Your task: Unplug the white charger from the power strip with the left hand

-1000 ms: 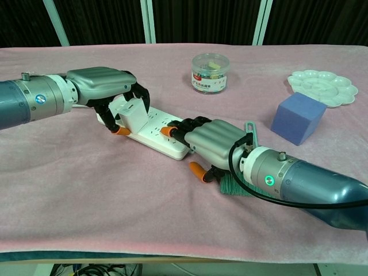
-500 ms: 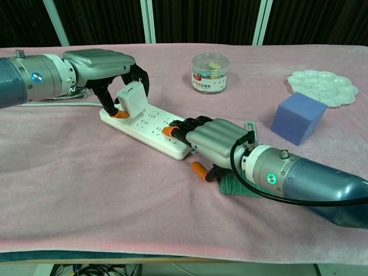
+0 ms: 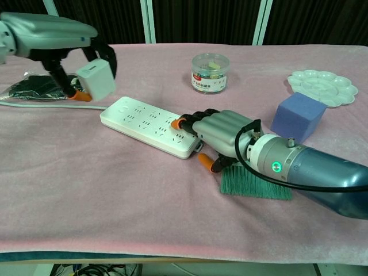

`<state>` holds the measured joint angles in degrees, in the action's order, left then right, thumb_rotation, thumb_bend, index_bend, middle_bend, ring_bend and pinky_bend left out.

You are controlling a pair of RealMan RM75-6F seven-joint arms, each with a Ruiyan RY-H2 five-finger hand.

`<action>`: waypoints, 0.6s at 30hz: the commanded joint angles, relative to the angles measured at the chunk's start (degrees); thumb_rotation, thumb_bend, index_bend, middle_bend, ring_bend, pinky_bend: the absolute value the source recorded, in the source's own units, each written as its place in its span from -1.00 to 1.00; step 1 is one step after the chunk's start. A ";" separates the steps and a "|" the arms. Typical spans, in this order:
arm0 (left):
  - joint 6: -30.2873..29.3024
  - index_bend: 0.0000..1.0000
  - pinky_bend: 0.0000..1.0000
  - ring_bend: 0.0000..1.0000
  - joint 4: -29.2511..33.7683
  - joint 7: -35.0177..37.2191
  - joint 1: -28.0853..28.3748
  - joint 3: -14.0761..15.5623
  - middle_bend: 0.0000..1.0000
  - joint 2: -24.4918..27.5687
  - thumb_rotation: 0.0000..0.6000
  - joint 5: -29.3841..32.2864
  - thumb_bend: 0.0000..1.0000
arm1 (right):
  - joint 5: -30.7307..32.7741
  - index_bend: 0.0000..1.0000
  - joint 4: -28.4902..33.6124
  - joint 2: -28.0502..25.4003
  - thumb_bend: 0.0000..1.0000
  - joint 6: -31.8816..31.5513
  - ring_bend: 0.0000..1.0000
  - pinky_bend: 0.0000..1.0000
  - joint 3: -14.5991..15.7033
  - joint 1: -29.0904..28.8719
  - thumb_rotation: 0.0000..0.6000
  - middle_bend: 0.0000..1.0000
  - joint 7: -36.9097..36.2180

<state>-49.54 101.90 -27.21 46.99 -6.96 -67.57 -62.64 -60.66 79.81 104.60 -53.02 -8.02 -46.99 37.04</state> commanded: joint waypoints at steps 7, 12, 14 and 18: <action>-3.27 0.12 -0.92 -0.66 1.13 1.34 -9.21 9.78 0.24 6.69 1.00 -2.58 0.45 | -0.69 -0.88 7.86 -5.43 -0.15 -3.95 -0.88 -0.89 -3.51 -0.08 1.00 -0.90 0.54; -4.99 0.00 -0.97 -0.83 -6.46 5.79 -12.36 11.64 0.01 2.41 1.00 -7.88 0.15 | 0.67 -0.89 14.87 -13.44 -0.36 -6.40 -0.89 -0.89 -5.07 1.32 1.00 -0.92 1.78; -6.06 -0.20 -1.00 -0.94 -8.93 7.62 -13.09 11.65 -0.29 0.79 1.00 -10.15 -0.17 | 1.10 -0.89 17.21 -16.94 -0.42 -7.12 -0.90 -0.89 -5.59 2.12 1.00 -0.93 1.43; -6.66 -0.69 -1.00 -1.00 -11.57 9.77 -13.83 11.50 -0.93 -1.11 1.00 -12.20 -0.78 | 1.72 -0.89 20.88 -25.24 -0.50 -8.91 -0.92 -0.89 -6.44 4.71 1.00 -0.94 -0.68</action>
<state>-56.06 90.94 -18.10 33.75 4.35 -68.05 -74.61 -59.74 97.49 84.71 -60.14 -13.43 -44.47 37.78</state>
